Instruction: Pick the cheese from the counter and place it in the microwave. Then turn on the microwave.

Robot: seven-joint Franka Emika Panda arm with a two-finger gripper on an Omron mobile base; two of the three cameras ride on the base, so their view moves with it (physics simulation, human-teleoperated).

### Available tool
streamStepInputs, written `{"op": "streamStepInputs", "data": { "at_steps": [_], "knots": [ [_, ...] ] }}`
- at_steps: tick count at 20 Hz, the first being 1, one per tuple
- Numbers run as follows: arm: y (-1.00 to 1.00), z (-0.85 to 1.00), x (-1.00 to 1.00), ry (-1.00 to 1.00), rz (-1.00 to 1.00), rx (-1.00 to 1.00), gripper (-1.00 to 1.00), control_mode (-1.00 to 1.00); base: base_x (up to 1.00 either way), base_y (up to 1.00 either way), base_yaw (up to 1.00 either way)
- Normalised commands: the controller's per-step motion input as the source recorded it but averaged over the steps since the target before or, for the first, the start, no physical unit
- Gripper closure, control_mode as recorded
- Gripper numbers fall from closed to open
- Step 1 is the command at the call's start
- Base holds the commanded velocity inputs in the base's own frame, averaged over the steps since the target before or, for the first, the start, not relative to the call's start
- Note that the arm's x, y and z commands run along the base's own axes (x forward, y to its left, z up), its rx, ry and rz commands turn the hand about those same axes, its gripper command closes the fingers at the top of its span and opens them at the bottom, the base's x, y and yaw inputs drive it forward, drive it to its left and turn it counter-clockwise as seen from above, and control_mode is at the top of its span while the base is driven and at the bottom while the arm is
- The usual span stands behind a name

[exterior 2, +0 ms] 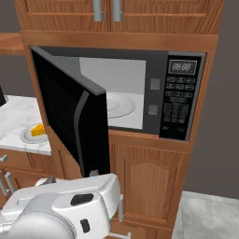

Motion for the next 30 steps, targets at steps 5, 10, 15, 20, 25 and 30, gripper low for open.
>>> {"op": "streamStepInputs", "data": {
  "at_steps": [5,10,15,20,25,30],
  "knots": [
    [-0.13,-0.08,0.09,0.00,0.21,0.00,-1.00,-1.00,0.00,0.00,0.00],
    [-0.01,-0.06,0.23,0.00,0.15,0.00,-1.00,-1.00,0.00,0.00,0.00],
    [0.00,-0.06,0.34,0.00,0.11,0.00,-1.00,-1.00,0.00,0.00,0.00],
    [-0.04,-0.05,0.26,0.00,0.09,0.00,-1.00,-1.00,0.00,0.00,0.00],
    [-0.06,-0.08,0.21,0.00,0.09,0.00,-1.00,-1.00,0.00,0.00,0.00],
    [-0.08,-0.08,0.18,-0.01,0.09,0.00,-1.00,-1.00,0.00,0.00,0.00]
  ]
}}
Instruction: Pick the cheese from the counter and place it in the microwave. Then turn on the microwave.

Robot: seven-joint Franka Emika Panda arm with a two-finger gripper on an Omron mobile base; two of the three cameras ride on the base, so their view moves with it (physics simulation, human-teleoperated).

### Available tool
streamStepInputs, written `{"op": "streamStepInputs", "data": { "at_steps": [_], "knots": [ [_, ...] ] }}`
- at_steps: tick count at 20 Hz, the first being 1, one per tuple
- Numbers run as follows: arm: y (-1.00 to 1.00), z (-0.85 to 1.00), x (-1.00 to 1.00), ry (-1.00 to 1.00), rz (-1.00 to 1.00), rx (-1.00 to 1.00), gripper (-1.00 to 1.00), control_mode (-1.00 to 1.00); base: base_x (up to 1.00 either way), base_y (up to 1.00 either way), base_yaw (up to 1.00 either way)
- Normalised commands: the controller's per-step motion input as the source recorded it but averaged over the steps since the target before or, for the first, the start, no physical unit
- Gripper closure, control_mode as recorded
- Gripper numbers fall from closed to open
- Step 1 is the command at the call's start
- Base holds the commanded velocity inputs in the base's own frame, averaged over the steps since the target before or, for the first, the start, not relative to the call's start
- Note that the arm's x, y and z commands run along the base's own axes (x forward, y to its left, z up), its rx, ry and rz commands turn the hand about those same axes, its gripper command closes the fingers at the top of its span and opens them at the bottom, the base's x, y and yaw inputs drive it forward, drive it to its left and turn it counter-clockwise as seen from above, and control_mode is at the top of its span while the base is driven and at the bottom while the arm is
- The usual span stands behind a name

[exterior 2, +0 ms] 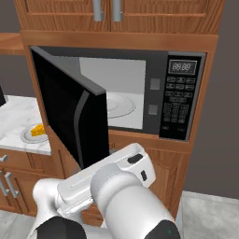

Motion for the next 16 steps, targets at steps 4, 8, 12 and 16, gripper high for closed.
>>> {"op": "streamStepInputs", "data": {
  "at_steps": [4,8,12,16],
  "knots": [
    [-0.11,-0.04,0.20,-0.02,0.11,0.00,-1.00,-1.00,0.00,0.00,0.00],
    [-0.11,-0.02,0.25,-0.02,0.12,0.00,-1.00,-1.00,0.00,0.00,0.00],
    [-0.11,-0.02,0.23,-0.02,0.11,0.00,-1.00,-1.00,0.00,0.00,0.00],
    [-0.10,-0.03,0.23,-0.02,0.10,0.00,-1.00,-1.00,0.00,0.00,0.00]
  ]
}}
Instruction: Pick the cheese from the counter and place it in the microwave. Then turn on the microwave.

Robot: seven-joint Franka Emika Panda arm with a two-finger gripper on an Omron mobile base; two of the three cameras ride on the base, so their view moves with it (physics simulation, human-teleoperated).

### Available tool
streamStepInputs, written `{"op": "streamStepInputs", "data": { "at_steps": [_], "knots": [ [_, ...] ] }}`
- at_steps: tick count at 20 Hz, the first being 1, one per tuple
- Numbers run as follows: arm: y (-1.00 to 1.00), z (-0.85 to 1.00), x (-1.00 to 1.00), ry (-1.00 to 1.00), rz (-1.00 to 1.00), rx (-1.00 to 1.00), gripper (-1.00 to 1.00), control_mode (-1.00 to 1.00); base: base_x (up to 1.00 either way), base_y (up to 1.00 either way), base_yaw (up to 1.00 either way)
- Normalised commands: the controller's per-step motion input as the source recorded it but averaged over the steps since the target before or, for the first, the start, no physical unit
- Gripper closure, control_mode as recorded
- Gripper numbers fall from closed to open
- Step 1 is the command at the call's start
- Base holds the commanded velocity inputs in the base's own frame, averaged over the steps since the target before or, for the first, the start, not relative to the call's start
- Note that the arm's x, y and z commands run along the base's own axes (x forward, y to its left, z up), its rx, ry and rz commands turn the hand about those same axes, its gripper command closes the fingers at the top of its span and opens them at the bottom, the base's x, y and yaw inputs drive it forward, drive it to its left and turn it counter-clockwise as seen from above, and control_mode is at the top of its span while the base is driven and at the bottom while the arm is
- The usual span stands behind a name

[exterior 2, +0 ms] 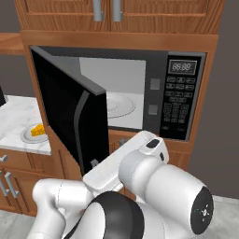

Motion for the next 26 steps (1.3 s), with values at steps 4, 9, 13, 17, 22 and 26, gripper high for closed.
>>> {"op": "streamStepInputs", "data": {
  "at_steps": [4,9,13,17,22,26],
  "knots": [
    [-0.14,-0.05,0.18,-0.02,0.09,0.00,-1.00,-1.00,0.00,0.00,0.00],
    [-0.13,-0.05,0.16,-0.04,0.08,0.00,-1.00,-1.00,0.00,0.00,0.00],
    [-0.09,-0.07,0.19,-0.05,0.08,0.00,-1.00,-1.00,0.00,0.00,0.00],
    [-0.04,-0.09,0.19,-0.04,0.08,0.00,-1.00,-1.00,0.00,0.00,0.00],
    [0.00,-0.09,0.20,-0.03,0.08,0.00,-1.00,-1.00,0.00,0.00,0.00],
    [0.00,-0.06,0.18,-0.04,0.07,0.00,-1.00,-1.00,0.00,0.00,0.00]
  ]
}}
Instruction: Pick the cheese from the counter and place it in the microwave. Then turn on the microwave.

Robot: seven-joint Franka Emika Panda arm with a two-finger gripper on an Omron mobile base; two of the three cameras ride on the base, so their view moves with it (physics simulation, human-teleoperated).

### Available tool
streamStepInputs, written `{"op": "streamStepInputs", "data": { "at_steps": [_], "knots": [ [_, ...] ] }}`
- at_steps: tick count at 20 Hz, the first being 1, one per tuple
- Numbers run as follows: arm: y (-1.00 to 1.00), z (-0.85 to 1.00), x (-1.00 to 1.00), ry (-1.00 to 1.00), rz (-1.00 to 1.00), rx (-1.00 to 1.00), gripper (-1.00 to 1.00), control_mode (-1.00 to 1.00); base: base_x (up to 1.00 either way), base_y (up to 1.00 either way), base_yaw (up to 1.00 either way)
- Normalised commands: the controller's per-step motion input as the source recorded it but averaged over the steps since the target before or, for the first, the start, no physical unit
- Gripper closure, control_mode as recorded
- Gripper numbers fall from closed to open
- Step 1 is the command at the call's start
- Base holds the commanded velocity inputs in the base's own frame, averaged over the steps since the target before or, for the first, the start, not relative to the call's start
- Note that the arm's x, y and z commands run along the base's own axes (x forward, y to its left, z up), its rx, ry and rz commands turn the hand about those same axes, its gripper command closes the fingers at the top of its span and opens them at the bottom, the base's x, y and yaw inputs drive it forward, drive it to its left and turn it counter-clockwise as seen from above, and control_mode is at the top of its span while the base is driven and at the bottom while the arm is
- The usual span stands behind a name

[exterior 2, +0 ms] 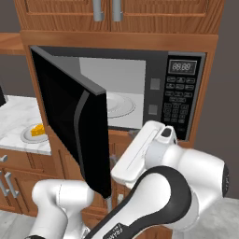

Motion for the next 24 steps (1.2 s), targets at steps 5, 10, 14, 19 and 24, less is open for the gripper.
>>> {"op": "streamStepInputs", "data": {
  "at_steps": [5,10,14,19,24],
  "knots": [
    [-0.03,-0.05,0.20,-0.04,0.08,0.00,-1.00,-1.00,0.00,0.00,0.00],
    [-0.01,-0.06,0.21,-0.04,0.08,0.00,-1.00,-1.00,0.00,0.00,0.00],
    [0.00,-0.06,0.20,-0.04,0.08,0.00,-1.00,-1.00,0.00,0.00,0.00],
    [0.00,-0.05,0.19,-0.05,0.08,0.00,-1.00,-1.00,0.00,0.00,0.00],
    [0.00,-0.05,0.20,-0.05,0.09,0.00,-1.00,-1.00,0.00,0.00,0.00]
  ]
}}
